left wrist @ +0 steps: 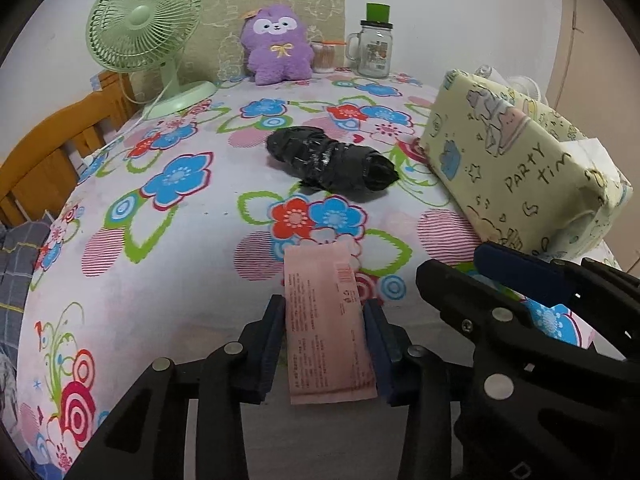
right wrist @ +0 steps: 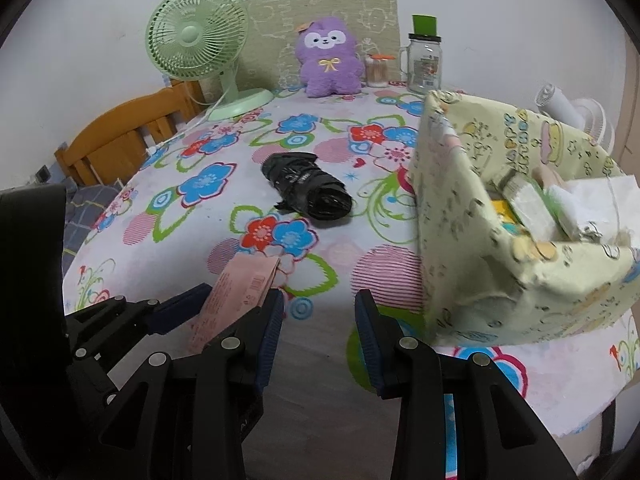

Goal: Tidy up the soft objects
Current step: 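Move the right tool to the black umbrella while the left tool approaches the pink slip, then grasp the black umbrella with the right tool while the left tool grasps the pink slip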

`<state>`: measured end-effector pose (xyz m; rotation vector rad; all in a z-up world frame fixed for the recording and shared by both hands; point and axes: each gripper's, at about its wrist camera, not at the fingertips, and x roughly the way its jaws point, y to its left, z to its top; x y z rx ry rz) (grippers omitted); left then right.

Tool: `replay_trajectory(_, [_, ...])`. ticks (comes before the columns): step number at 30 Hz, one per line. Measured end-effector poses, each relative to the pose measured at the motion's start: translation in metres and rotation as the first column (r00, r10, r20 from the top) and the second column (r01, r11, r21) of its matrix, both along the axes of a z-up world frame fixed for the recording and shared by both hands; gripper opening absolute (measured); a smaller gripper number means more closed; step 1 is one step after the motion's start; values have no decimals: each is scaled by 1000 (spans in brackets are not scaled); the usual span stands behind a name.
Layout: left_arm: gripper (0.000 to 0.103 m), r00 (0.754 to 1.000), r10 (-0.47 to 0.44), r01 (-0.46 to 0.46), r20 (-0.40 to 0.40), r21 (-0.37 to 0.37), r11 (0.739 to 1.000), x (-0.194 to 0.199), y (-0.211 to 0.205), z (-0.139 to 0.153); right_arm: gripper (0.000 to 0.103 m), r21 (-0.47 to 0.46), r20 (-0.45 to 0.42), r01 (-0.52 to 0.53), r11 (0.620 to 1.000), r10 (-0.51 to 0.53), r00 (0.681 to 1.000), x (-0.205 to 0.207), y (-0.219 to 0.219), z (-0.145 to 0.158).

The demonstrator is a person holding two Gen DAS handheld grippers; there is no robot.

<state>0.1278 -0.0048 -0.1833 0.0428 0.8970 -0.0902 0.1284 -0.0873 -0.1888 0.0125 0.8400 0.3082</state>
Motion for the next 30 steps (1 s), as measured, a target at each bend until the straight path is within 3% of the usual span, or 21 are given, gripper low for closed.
replay_trajectory(15, [40,999,49,-49,10,9,999,21,32,15,42,-8,-23,-51,999,51,998,37,31,10])
replay_trajectory(20, [40,999,53,-54,10,9,999,34,37,21,60,-19,-10,-32,999,32,999,51,34,15])
replay_trajectory(30, [40,998,60,-60,13,4,998,59,46,25,74,-40,0,-12,999,12,1000,79,41,17])
